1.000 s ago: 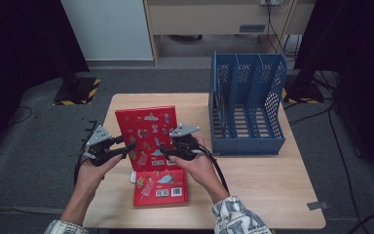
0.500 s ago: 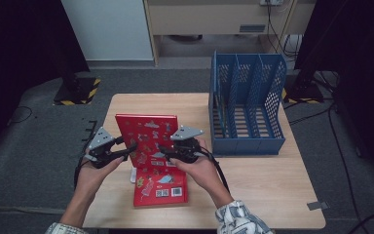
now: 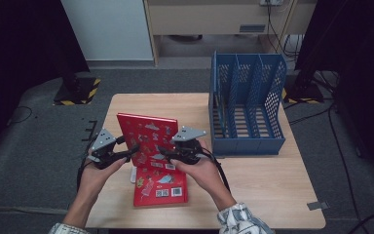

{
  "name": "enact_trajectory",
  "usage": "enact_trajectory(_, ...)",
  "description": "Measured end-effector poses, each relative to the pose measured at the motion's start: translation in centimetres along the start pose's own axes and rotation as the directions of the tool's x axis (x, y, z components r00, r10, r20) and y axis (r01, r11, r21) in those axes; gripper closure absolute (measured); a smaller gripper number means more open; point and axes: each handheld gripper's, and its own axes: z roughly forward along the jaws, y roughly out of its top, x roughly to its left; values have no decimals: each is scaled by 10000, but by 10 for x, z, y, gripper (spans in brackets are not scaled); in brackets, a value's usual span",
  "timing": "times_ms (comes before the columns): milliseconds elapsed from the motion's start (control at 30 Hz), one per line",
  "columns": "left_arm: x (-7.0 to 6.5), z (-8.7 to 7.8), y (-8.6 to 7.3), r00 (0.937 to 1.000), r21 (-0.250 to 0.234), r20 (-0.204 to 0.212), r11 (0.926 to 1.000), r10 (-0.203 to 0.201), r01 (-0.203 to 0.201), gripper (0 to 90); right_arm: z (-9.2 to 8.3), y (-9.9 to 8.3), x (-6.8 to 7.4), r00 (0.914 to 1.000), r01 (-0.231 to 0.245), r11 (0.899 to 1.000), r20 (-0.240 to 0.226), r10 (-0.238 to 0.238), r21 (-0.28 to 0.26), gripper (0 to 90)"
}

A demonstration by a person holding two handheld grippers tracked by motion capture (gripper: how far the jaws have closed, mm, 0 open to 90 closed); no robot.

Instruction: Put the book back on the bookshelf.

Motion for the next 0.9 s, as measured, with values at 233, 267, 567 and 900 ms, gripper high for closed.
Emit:
enact_trajectory(233, -2, 0, -2, 10000, -85, 38, 10000, 48, -48, 348, -8, 1, 9, 9997, 116, 9997, -226, -121, -213, 512)
enact_trajectory(267, -2, 0, -2, 10000, -90, 32, 10000, 36, -36, 346, -9, 2, 10, 9996, 114, 9995, -261, -122, -291, 512)
enact_trajectory(567, -5, 4, -5, 9999, -61, -80, 9999, 110, -110, 339, -16, 14, 20, 9989, 219, 9968, -396, -250, -764, 518)
enact_trajectory(900, -10, 9, -8, 9999, 59, 10, 9999, 123, -123, 323, -19, 24, 27, 9991, 354, 9938, -198, -376, -1052, 553)
